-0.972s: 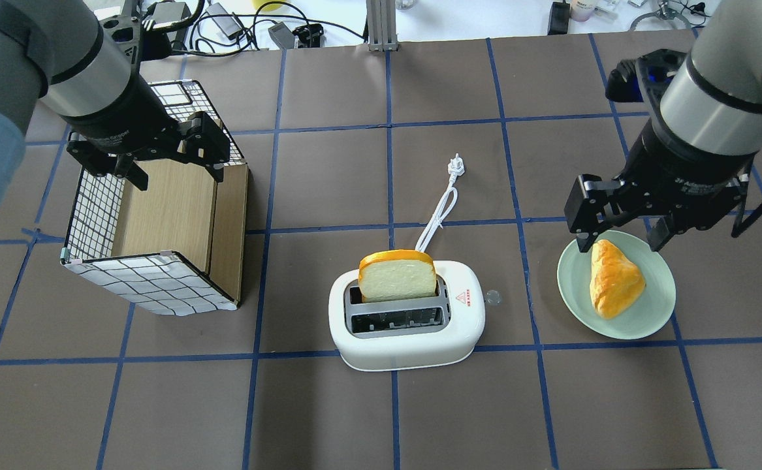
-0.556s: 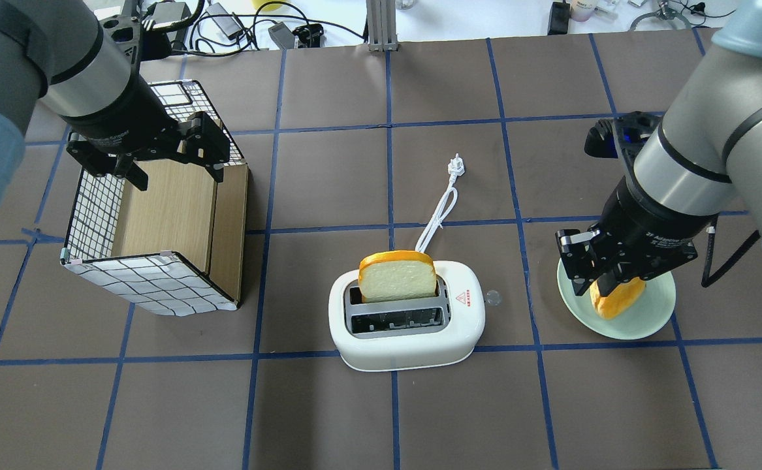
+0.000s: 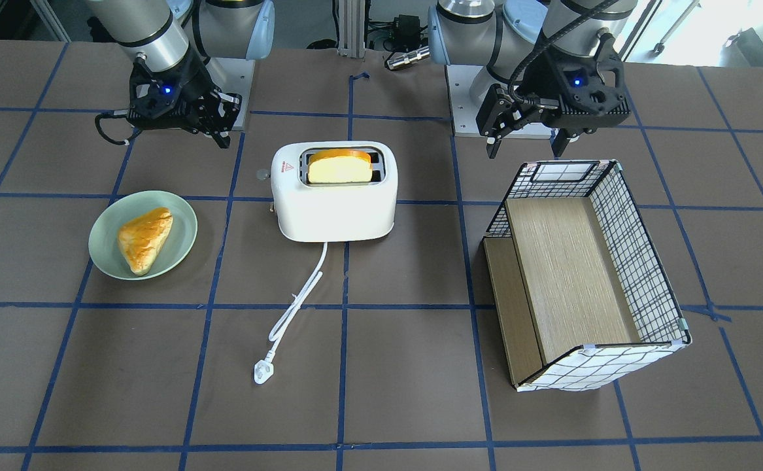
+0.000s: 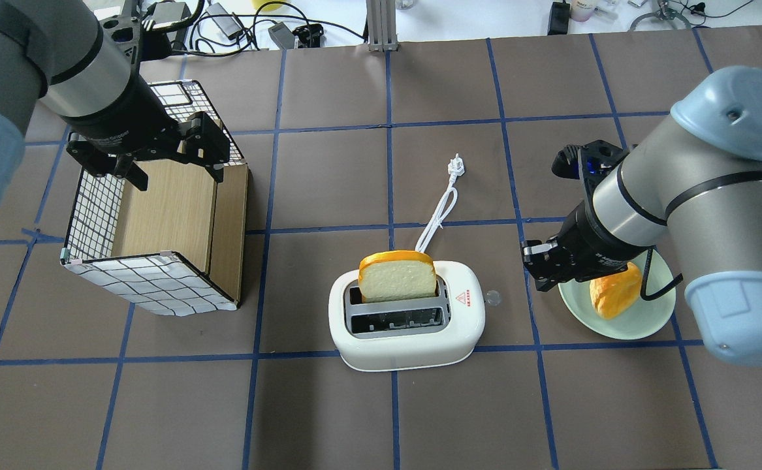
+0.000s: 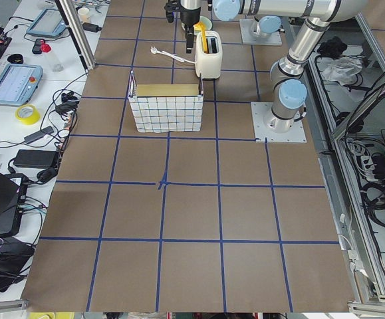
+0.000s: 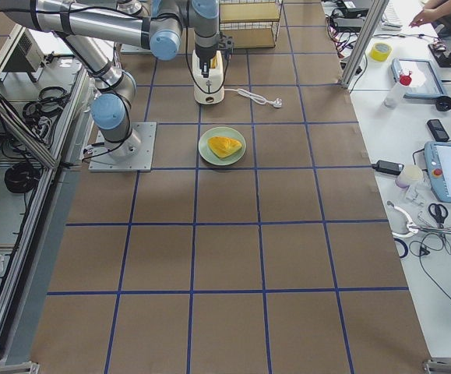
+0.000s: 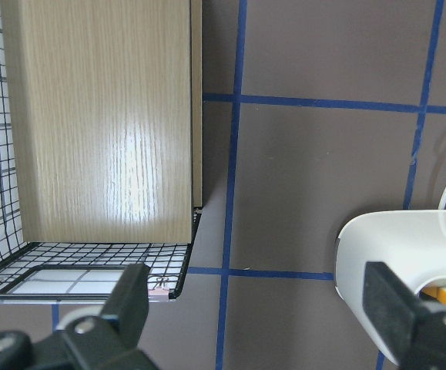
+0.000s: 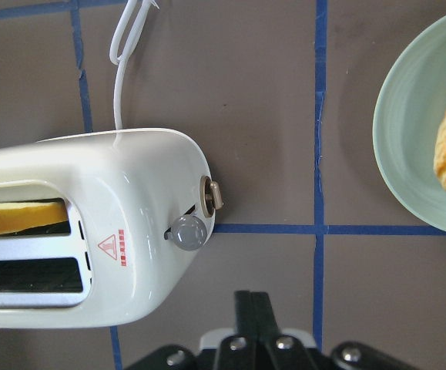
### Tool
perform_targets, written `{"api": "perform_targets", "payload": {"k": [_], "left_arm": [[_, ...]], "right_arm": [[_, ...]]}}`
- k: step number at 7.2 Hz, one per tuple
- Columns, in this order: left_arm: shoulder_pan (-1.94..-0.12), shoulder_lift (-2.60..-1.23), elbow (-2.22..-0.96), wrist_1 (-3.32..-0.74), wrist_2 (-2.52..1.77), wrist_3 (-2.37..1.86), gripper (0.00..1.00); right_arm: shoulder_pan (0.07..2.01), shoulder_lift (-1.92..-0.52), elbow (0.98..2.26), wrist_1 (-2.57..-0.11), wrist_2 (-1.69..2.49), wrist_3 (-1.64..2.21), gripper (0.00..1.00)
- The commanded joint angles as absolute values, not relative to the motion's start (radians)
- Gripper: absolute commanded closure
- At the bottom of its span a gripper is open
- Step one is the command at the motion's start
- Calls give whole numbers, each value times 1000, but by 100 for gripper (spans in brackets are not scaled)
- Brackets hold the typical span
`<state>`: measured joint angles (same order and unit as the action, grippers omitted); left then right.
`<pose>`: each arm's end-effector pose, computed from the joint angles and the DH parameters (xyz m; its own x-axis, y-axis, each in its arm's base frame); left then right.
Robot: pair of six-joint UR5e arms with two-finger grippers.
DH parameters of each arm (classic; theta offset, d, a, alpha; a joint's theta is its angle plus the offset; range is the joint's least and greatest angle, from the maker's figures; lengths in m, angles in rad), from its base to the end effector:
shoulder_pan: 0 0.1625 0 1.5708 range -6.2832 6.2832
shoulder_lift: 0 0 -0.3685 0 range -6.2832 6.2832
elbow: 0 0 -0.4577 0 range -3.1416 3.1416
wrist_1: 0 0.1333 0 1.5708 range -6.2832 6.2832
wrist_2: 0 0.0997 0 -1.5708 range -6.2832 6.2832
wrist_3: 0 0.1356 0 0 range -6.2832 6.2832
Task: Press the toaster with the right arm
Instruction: 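Move the right gripper onto the lever on the toaster's side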
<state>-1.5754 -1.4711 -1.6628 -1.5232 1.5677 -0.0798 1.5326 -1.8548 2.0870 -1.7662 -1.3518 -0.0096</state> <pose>-0.1361 -0.5274 0.4028 -0.9972 -0.0748 0.0075 -0.0751 0.9957 -0.0548 0.1460 -0.4428 0.2750 -0.9754 0.0357 -0.2174 0.0288 0.9990 0.0347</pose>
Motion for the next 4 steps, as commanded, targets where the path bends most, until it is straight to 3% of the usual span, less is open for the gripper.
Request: {"api": "perform_targets", "payload": {"k": [1, 4], "left_arm": [[-1575, -1471, -1663, -1523, 1568, -80, 0], [-1575, -1471, -1663, -1523, 1568, -80, 0]], "right_arm": [[1520, -1830, 2157, -1882, -1272, -8, 100], [1519, -1806, 2169, -1891, -1197, -3, 100]]}}
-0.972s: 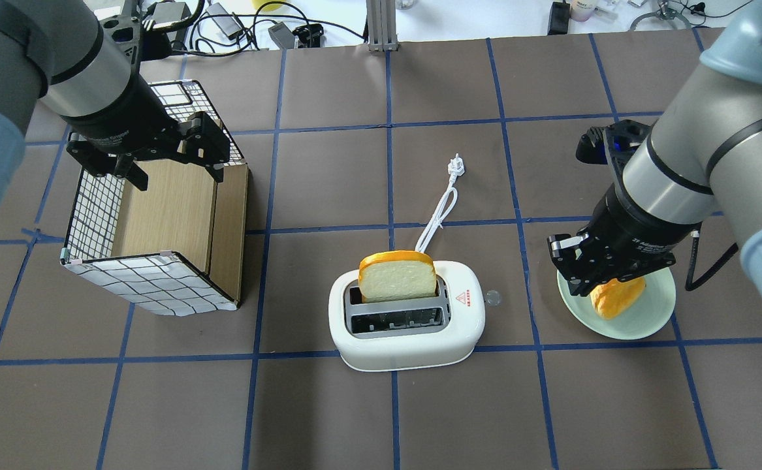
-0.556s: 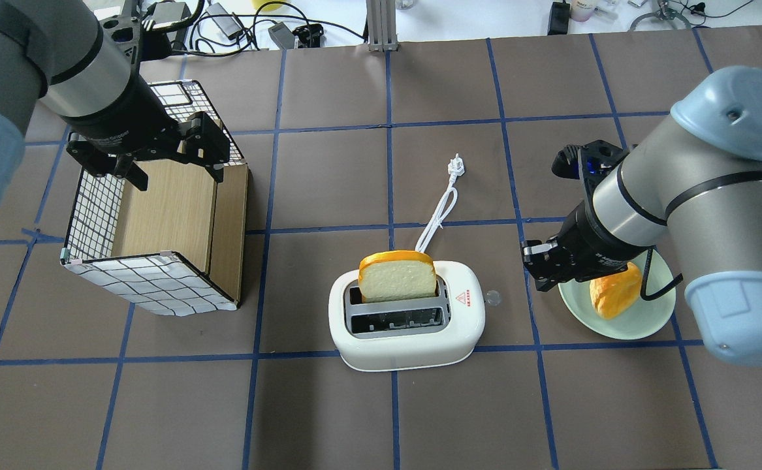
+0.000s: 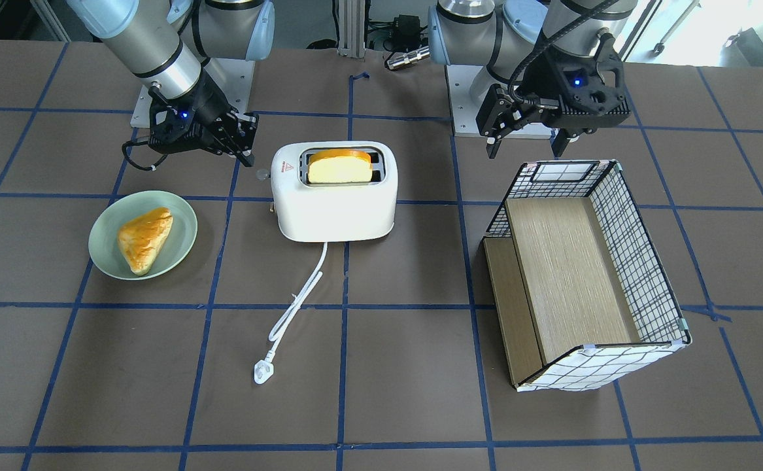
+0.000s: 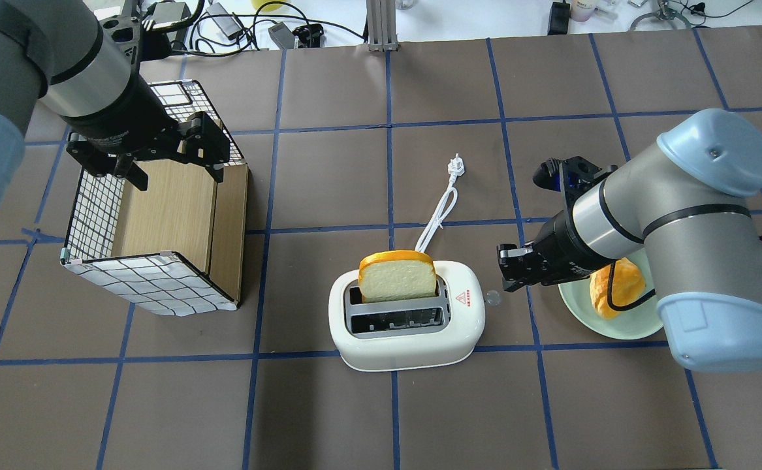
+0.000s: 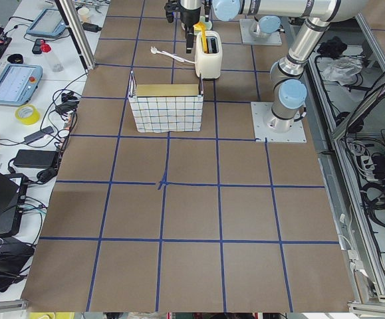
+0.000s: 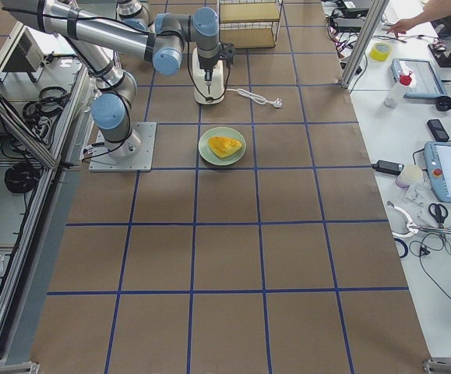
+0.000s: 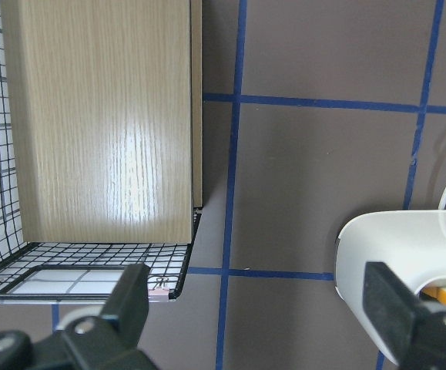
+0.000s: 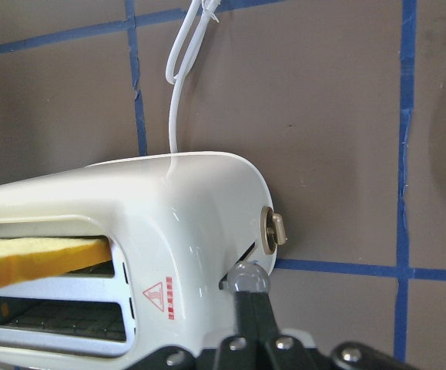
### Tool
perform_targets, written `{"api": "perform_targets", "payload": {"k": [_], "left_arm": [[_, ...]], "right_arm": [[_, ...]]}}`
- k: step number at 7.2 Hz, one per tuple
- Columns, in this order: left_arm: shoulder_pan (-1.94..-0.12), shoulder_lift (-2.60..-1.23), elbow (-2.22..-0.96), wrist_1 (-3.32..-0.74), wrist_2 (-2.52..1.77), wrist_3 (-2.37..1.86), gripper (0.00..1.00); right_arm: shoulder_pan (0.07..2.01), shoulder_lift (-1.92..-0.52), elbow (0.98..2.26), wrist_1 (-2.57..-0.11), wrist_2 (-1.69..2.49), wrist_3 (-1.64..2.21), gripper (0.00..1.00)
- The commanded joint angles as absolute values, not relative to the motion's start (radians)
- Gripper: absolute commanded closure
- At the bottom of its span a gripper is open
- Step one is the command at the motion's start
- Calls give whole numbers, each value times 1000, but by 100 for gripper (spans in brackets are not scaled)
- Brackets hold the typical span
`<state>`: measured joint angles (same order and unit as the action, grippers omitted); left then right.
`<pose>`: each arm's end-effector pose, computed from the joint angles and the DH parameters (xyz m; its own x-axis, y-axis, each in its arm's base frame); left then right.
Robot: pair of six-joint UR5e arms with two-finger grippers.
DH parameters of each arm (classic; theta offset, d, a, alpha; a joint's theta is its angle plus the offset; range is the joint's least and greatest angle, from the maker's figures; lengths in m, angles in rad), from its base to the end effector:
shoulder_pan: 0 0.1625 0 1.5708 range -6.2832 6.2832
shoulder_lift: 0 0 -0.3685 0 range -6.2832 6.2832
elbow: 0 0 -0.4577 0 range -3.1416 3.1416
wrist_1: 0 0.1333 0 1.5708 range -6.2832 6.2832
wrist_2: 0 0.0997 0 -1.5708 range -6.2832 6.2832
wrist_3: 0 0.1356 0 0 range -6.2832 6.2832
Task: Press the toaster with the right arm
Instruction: 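Move the right gripper onto the lever on the toaster's side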
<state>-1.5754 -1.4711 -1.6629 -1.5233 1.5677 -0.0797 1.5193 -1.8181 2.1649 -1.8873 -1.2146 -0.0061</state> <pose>-0.1361 -0.5274 0.4027 -0.9972 -0.0747 0.0075 -0.0750 0.9957 -0.0546 0.1579 -0.4448 0.2342 -0.9357 0.0527 -0.3487 0.0457 0.9986 0.0282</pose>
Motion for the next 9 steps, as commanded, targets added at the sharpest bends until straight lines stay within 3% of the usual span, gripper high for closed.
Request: {"api": "perform_targets", "payload": {"k": [1, 9], "left_arm": [[-1575, -1471, -1663, -1523, 1568, -80, 0], [-1575, -1471, -1663, -1523, 1568, -80, 0]], "right_arm": [[1520, -1801, 2169, -1891, -1195, -3, 100], [1522, -1773, 2215, -1953, -1189, -5, 100]]}}
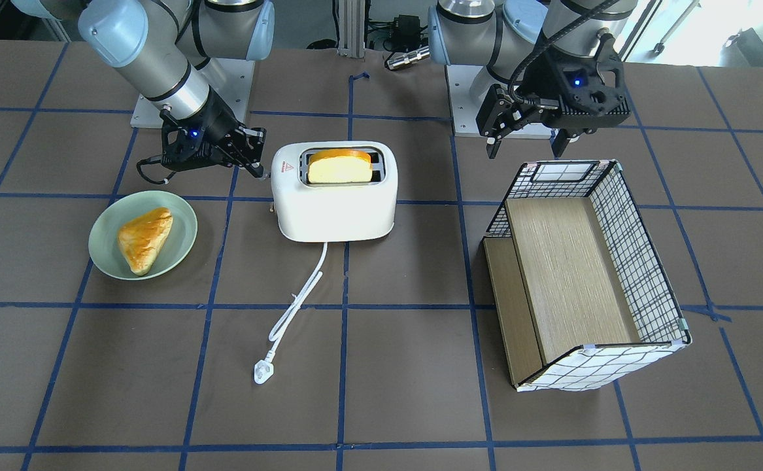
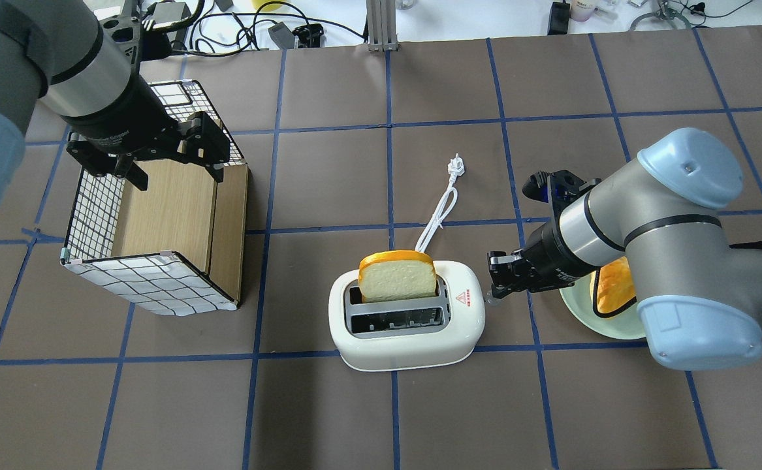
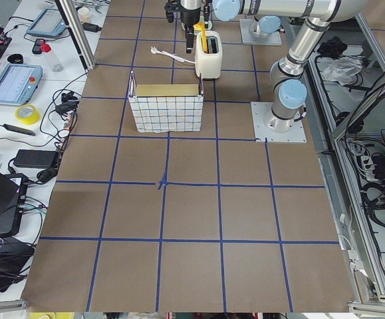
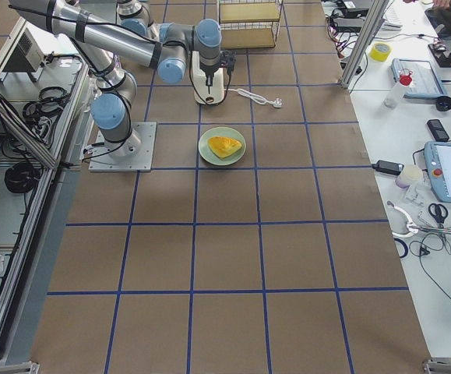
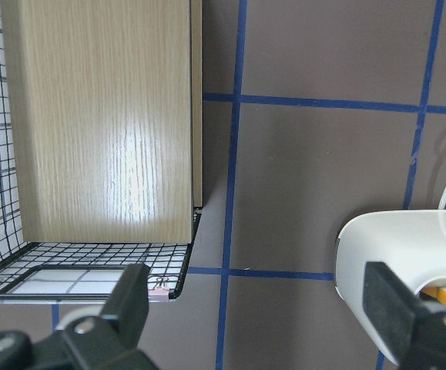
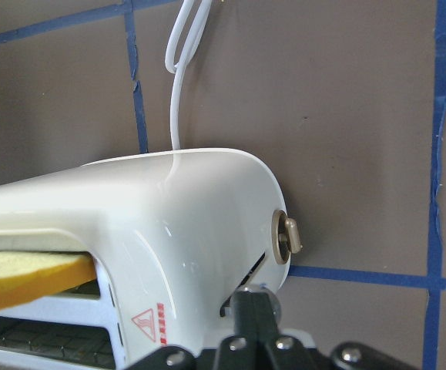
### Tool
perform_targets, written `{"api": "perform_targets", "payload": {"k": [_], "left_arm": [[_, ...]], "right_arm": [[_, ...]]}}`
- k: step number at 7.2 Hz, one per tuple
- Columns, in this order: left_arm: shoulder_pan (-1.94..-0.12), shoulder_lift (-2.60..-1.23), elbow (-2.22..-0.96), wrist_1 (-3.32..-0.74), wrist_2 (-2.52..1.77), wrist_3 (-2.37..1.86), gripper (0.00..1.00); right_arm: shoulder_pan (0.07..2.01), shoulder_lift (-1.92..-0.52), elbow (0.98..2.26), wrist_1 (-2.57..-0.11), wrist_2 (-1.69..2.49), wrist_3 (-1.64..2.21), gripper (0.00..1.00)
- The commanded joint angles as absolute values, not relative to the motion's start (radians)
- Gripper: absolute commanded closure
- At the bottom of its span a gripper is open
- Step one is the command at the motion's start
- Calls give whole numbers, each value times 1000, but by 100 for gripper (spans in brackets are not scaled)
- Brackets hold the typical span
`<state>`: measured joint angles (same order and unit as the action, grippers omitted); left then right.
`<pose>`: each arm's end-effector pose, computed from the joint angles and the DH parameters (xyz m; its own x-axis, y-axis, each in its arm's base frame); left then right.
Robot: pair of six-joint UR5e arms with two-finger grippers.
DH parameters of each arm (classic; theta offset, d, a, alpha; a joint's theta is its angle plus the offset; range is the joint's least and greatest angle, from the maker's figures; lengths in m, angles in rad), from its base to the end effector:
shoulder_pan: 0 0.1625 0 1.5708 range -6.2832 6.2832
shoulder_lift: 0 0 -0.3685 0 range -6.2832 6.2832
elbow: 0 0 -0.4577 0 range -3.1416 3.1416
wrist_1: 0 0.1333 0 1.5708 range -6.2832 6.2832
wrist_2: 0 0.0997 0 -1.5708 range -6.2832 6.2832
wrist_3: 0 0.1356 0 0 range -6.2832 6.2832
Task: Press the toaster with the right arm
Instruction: 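Push the toaster lever down with the right gripper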
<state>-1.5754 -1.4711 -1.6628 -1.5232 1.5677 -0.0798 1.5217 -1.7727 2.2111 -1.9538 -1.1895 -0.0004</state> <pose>-0.1361 -0.5274 0.4028 -0.9972 -0.0748 0.0075 -0.0751 0.9957 -0.0548 0.1623 -0.4416 0.1980 -0.9261 0.0657 -0.3716 0.0486 0.9973 0.0552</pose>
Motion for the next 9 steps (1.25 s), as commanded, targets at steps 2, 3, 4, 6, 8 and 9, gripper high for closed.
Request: {"api": "perform_targets", "payload": {"k": [2, 3, 4, 6, 8, 9], "left_arm": [[-1575, -1471, -1663, -1523, 1568, -80, 0], [-1575, -1471, -1663, -1523, 1568, -80, 0], [-1575, -1471, -1663, -1523, 1568, -80, 0], [-1575, -1471, -1663, -1523, 1568, -80, 0], [-1575, -1471, -1663, -1523, 1568, -80, 0], [-1575, -1471, -1663, -1523, 1568, -80, 0]], "right_arm": [[1523, -1772, 2227, -1953, -1187, -11, 100], [1523, -1760, 2229, -1954, -1187, -21, 100], [1523, -1746, 2229, -1962, -1189, -23, 100], [1525, -1727, 2236, -1963, -1190, -31, 100], [1526, -1697, 2238, -1965, -1190, -34, 100], [1526, -1694, 2238, -1965, -1192, -34, 100]]}}
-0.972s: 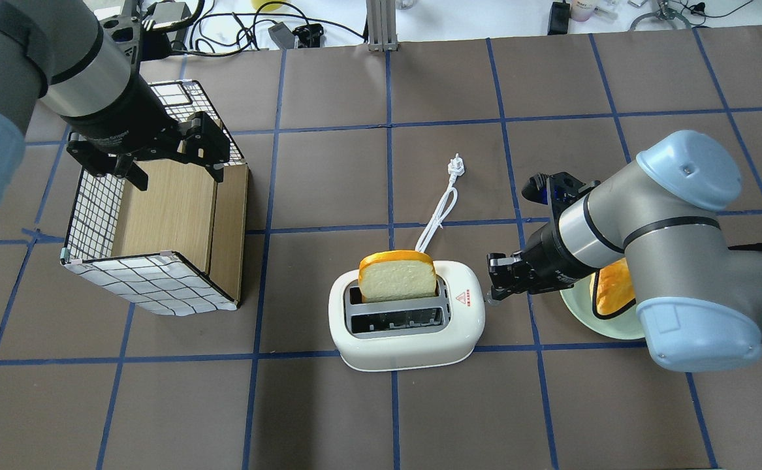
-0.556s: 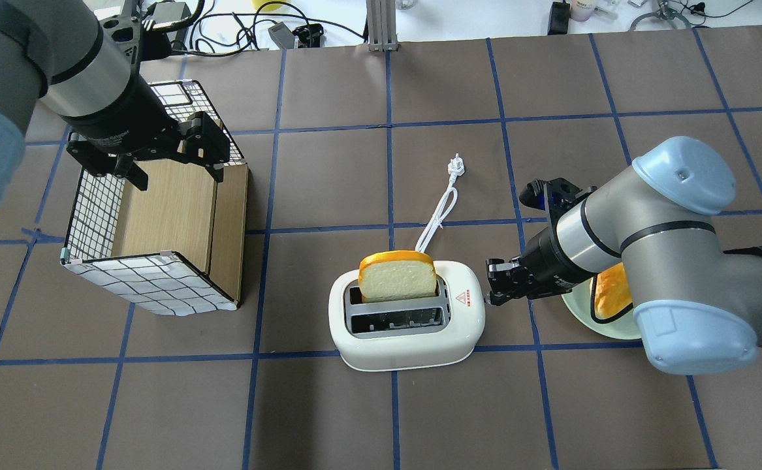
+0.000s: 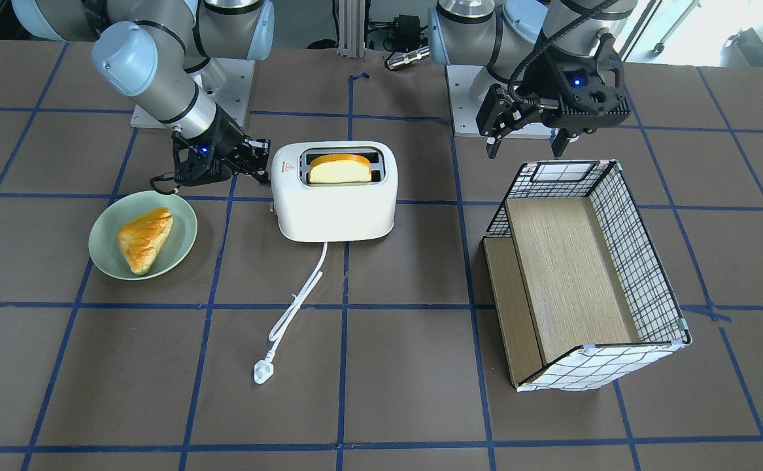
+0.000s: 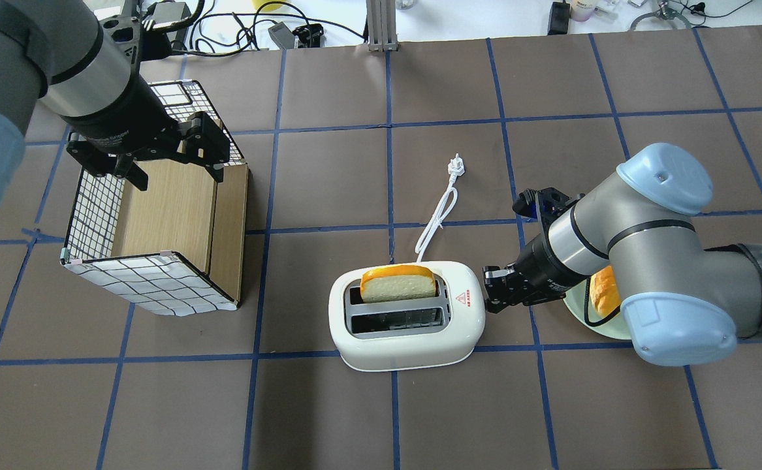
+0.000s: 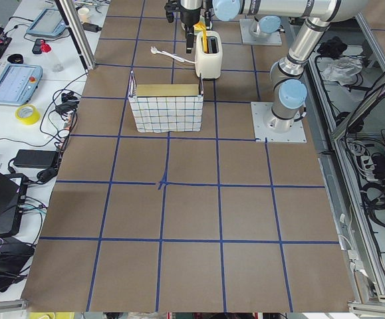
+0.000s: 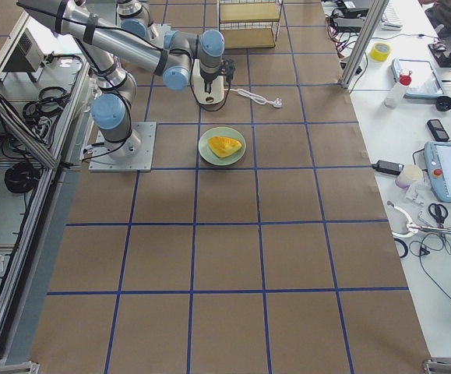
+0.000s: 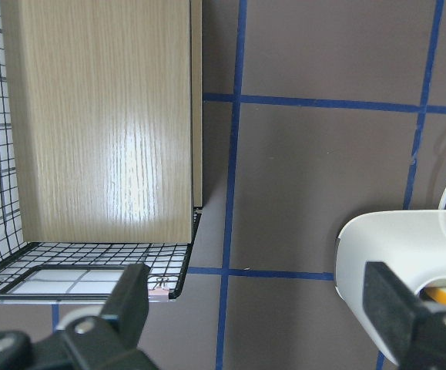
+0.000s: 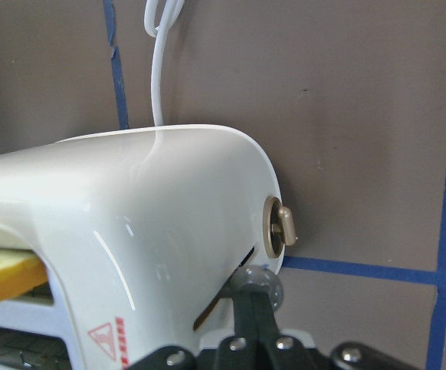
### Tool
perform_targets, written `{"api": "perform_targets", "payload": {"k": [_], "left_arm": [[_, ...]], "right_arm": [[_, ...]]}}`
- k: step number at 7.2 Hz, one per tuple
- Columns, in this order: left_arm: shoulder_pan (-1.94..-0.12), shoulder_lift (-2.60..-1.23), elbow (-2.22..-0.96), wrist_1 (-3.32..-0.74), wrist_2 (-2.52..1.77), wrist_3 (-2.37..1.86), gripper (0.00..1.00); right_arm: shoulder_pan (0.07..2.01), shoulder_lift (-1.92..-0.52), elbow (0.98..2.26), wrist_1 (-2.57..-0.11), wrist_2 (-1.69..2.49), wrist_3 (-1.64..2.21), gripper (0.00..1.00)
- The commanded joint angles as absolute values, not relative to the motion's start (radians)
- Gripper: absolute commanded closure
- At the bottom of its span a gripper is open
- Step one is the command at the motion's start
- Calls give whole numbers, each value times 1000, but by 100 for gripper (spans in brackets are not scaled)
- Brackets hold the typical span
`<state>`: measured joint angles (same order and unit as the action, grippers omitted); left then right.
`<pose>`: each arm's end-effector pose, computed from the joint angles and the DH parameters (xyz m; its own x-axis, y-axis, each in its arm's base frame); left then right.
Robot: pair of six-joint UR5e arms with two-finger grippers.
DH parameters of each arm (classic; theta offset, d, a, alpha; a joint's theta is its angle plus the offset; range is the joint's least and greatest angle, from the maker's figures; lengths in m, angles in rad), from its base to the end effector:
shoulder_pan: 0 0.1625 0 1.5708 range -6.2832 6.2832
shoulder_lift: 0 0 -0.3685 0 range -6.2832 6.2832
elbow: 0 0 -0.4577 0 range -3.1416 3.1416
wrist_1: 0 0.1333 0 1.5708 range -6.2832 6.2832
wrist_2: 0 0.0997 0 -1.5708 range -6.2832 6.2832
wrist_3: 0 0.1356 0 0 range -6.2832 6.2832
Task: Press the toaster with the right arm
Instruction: 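Push the toaster lever down with the right gripper, then lift the right gripper off the lever and back away from the toaster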
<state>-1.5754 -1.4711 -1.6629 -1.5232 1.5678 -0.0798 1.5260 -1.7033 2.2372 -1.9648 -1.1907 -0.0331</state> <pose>-0.1361 -0.5274 0.4028 -0.9972 -0.0748 0.0074 -0.0751 0.9957 -0.0547 0.1643 -0.4343 0.1563 -0.9263 0.0605 -0.3718 0.0137 0.9918 0.1272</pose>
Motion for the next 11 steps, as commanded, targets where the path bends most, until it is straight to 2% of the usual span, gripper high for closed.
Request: {"api": "perform_targets", "payload": {"k": [1, 6, 11], "left_arm": [[-1575, -1471, -1663, -1523, 1568, -80, 0], [-1575, -1471, -1663, -1523, 1568, -80, 0], [-1575, -1471, -1663, -1523, 1568, -80, 0]], "right_arm": [[1526, -1683, 2238, -1965, -1196, -34, 100], [1526, -1666, 2212, -1967, -1265, 38, 100], [1528, -1704, 1915, -1650, -1353, 86, 100]]}}
